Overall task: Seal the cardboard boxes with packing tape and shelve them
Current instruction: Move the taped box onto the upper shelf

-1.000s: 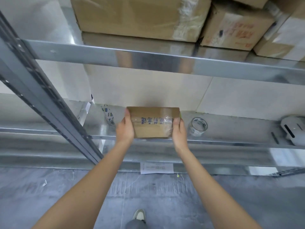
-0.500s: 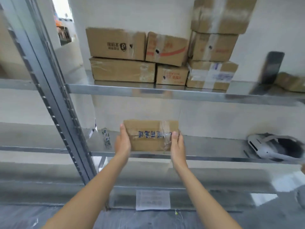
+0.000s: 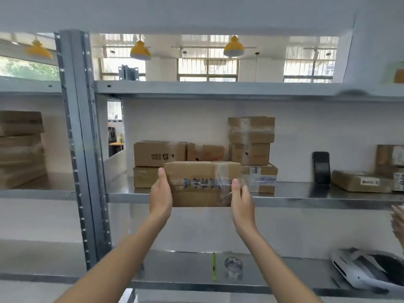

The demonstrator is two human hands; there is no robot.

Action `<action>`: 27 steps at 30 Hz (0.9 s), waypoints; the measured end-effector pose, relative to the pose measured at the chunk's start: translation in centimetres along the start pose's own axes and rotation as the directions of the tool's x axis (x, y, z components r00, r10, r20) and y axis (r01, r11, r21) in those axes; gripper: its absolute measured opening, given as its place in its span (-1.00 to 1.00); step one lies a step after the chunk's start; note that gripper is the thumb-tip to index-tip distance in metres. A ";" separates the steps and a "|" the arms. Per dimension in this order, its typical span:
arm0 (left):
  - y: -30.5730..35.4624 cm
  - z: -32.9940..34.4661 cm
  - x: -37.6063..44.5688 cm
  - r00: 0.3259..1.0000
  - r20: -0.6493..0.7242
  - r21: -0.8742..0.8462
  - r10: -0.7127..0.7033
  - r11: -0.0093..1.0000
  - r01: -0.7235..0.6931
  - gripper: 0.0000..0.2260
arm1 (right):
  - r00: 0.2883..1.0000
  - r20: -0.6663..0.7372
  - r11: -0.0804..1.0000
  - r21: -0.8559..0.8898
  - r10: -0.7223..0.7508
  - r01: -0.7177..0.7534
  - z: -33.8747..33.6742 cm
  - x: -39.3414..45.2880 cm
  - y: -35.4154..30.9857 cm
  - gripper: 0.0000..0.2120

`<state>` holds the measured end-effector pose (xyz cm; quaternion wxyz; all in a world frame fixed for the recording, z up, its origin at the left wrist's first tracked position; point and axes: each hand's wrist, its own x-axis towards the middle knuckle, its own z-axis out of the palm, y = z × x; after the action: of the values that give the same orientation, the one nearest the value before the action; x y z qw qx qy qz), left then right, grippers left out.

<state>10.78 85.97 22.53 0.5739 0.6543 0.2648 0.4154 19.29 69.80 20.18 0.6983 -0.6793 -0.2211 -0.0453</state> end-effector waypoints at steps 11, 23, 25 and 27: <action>10.5 -0.1 9.4 0.966 0.103 -0.112 0.239 0.967 -0.228 -0.44 | 0.993 0.011 0.993 0.022 -0.113 0.113 3.3 10.7 -8.6 -0.48; 11.0 -1.9 22.7 0.975 0.174 -0.114 0.139 0.986 -0.120 -0.19 | 0.994 0.092 0.998 0.021 -0.053 0.051 12.5 20.9 -8.9 -0.50; 10.4 -2.2 24.9 0.976 0.172 -0.134 0.130 0.985 -0.107 -0.20 | 0.993 0.108 0.999 0.014 -0.051 0.049 14.1 22.1 -8.6 -0.54; 9.8 -2.3 26.5 0.973 0.161 -0.136 0.164 0.980 -0.143 -0.28 | 0.990 0.119 0.997 -0.021 -0.073 0.076 15.5 23.1 -8.1 -0.59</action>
<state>21.17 107.02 38.33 0.5999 0.6694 0.1367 0.4163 33.26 89.66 35.90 0.6731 -0.6810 -0.2864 -0.0340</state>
